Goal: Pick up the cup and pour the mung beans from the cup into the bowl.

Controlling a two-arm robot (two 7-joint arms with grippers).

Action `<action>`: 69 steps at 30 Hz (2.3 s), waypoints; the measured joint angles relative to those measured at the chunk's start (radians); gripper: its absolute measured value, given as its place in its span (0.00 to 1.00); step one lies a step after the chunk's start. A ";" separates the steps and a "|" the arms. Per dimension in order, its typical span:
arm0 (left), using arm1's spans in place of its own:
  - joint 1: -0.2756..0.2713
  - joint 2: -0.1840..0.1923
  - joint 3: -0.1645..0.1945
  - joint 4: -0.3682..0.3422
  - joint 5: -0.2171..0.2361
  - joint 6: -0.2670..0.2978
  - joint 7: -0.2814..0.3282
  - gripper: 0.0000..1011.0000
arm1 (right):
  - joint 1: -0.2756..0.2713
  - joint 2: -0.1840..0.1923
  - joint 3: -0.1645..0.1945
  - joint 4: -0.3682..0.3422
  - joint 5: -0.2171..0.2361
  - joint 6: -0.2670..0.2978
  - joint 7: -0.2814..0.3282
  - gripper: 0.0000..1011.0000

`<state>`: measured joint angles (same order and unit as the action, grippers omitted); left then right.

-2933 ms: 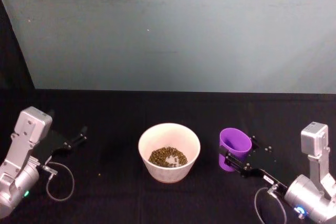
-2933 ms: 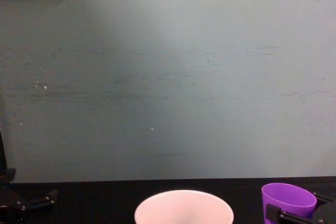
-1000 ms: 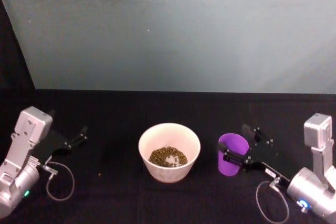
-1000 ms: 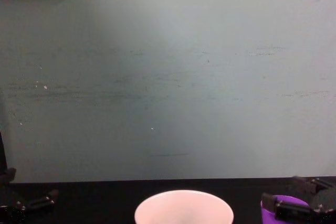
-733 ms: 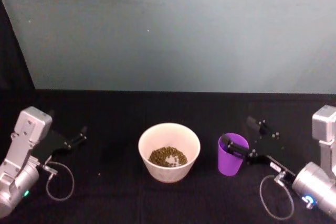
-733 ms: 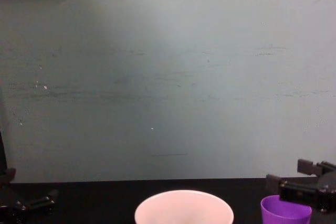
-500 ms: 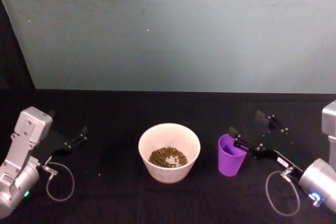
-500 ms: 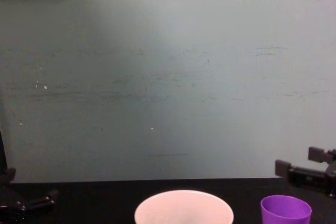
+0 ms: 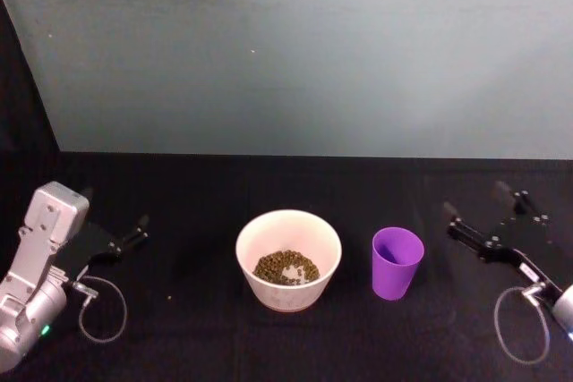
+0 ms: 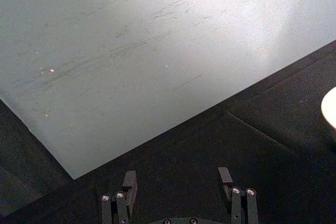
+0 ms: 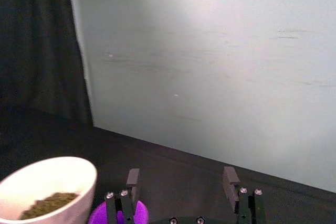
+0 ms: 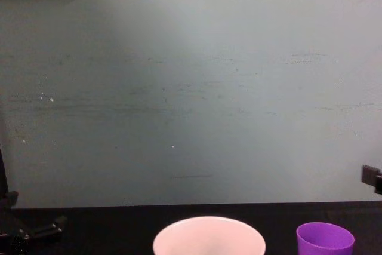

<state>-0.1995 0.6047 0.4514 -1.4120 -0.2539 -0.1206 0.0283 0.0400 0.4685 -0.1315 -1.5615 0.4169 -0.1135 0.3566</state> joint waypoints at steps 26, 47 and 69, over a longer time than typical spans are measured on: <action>0.000 0.000 0.000 0.000 0.000 0.000 0.000 0.99 | -0.018 -0.066 0.088 0.148 -0.135 -0.130 -0.071 0.99; 0.000 0.000 0.000 0.000 0.000 0.000 0.000 0.99 | -0.019 -0.065 0.086 0.143 -0.135 -0.130 -0.072 0.99; 0.000 0.000 0.000 0.000 0.000 0.000 0.000 0.99 | -0.019 -0.064 0.086 0.142 -0.134 -0.128 -0.073 0.99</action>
<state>-0.1996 0.6047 0.4514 -1.4120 -0.2539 -0.1205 0.0283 0.0207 0.4043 -0.0459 -1.4195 0.2826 -0.2417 0.2834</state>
